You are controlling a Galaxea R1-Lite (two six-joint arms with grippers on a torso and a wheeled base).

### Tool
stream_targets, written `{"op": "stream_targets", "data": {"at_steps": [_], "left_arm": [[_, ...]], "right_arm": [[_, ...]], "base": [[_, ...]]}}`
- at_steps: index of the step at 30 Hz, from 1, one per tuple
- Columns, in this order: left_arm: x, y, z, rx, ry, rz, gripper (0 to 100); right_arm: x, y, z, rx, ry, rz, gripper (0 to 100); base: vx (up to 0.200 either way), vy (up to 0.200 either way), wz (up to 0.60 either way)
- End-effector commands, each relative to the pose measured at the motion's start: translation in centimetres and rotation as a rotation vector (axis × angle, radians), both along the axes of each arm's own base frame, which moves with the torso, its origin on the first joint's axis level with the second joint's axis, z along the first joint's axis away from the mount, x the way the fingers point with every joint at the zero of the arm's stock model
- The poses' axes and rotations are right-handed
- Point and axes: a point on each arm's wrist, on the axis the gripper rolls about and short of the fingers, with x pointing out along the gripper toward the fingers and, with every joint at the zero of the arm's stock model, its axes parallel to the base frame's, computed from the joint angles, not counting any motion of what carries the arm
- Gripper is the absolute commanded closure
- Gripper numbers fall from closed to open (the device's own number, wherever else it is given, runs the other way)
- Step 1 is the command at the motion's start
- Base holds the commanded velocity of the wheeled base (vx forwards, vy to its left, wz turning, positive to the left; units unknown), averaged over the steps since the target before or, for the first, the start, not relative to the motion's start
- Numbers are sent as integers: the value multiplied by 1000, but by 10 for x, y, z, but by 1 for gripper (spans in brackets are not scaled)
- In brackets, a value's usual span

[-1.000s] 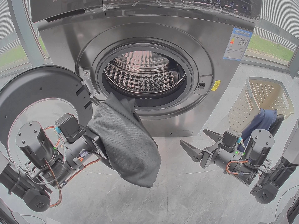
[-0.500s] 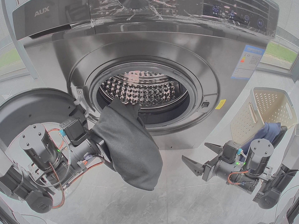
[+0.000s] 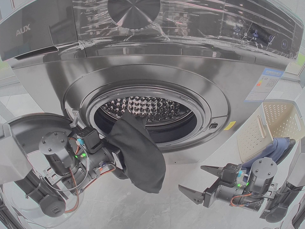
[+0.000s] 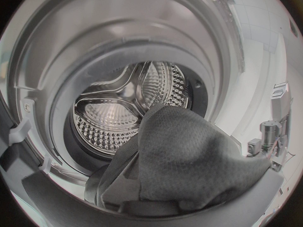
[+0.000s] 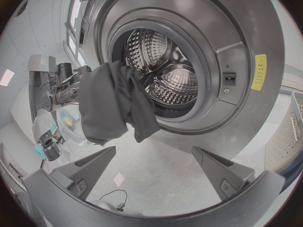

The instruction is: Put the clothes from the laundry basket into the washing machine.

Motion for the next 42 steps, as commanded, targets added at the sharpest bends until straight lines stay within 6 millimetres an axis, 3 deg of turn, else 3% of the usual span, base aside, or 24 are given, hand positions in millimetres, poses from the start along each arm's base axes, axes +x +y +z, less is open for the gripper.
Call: {"op": "stream_targets", "data": {"at_steps": [1,5,8,15,21,27,30,37,42], "left_arm": [[21,-20,-17,15,23,44,100],[49,-38,-18,-12,-24,127,100],[51,-44,-21,14,-39,57,100],[98,-75,-43,-20,-80,15,100],[128,-88,-52,-48,-111,47,100],[153,-96,-43,-64,-124,79,100],[175,-95,-29,-62,-110,142,100],[222,-92,-18,-118,-158,264,100],[230,-88,-9,-128,-158,281,100]], "right_arm": [[-6,3,-2,-5,10,28,0],[-6,4,-3,-8,15,28,0],[-6,4,-3,-8,12,30,0],[-5,5,-2,-3,8,28,0],[-4,4,-2,-4,9,24,0],[-4,5,-2,-3,6,29,0],[-4,5,-2,-4,5,29,0],[-4,4,-2,-3,6,24,0],[-4,5,-2,-3,6,26,0]], "base": [[0,0,0],[0,0,0],[0,0,0],[0,0,0],[0,0,0],[0,0,0],[0,0,0],[0,0,0],[0,0,0]]}}
